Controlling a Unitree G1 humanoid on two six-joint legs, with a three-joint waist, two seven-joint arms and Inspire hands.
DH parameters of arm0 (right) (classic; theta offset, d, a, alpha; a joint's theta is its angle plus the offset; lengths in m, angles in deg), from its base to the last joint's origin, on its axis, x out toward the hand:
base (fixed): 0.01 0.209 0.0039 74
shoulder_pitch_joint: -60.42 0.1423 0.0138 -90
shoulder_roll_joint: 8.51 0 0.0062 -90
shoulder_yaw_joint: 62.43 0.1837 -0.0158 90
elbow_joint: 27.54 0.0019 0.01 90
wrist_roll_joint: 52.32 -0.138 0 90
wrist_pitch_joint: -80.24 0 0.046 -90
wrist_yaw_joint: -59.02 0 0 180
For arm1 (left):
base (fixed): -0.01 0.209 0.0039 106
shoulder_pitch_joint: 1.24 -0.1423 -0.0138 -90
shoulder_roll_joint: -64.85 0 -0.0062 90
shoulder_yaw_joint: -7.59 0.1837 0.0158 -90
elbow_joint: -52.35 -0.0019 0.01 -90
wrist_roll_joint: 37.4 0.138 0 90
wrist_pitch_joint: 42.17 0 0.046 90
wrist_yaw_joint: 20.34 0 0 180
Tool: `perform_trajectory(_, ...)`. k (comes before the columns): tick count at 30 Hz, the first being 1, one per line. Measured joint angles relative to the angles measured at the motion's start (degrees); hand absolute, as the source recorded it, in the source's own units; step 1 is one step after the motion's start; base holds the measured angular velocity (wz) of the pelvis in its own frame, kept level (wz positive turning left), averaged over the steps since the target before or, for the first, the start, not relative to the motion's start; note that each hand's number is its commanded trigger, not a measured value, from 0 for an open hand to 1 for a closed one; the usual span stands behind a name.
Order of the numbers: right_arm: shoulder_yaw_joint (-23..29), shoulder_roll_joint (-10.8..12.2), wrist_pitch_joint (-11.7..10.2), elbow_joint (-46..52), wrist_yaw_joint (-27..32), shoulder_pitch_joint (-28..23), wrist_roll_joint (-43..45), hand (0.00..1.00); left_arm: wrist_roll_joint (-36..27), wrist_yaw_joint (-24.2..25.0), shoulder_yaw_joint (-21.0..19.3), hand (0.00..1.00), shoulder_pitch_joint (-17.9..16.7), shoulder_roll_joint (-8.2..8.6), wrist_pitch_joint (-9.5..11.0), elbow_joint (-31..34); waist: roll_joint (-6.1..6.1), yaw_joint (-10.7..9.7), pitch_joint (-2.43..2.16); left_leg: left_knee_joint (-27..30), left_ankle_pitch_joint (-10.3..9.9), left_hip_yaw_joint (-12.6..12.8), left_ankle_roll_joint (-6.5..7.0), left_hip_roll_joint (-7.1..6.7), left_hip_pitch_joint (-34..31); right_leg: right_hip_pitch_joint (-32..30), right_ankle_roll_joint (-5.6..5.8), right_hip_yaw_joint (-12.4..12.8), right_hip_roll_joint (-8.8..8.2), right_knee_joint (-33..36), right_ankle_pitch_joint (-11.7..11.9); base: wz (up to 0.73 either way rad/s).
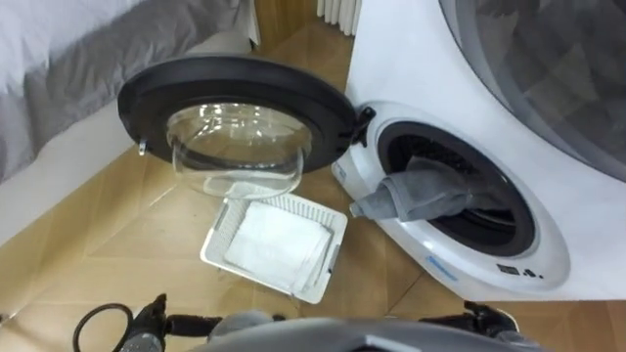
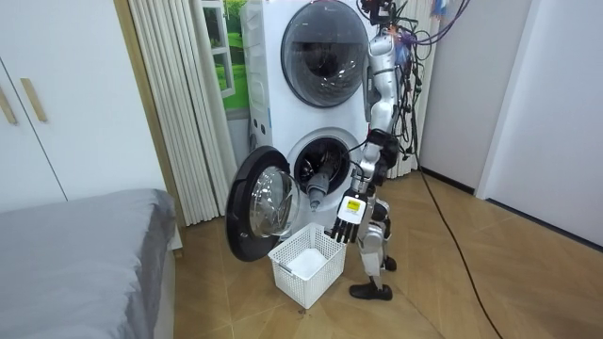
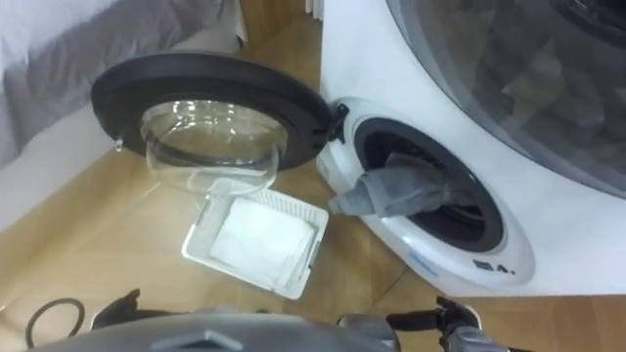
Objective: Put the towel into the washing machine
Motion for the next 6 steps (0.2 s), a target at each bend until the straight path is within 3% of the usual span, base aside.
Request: perform_trajectory(6,2.8,0.9,0.2,-0.2,-1.2,-0.6,0.4,0.00,0.1,-0.3,-3.5,0.00,-0.8,1.24,-1.0,0.0,-0.06,-0.1,0.07,-0.5,-0.4,0.8,-0.62,0.36,2.5,2.4,0.00,0.6,0.67,-1.5,0.0,-0.09)
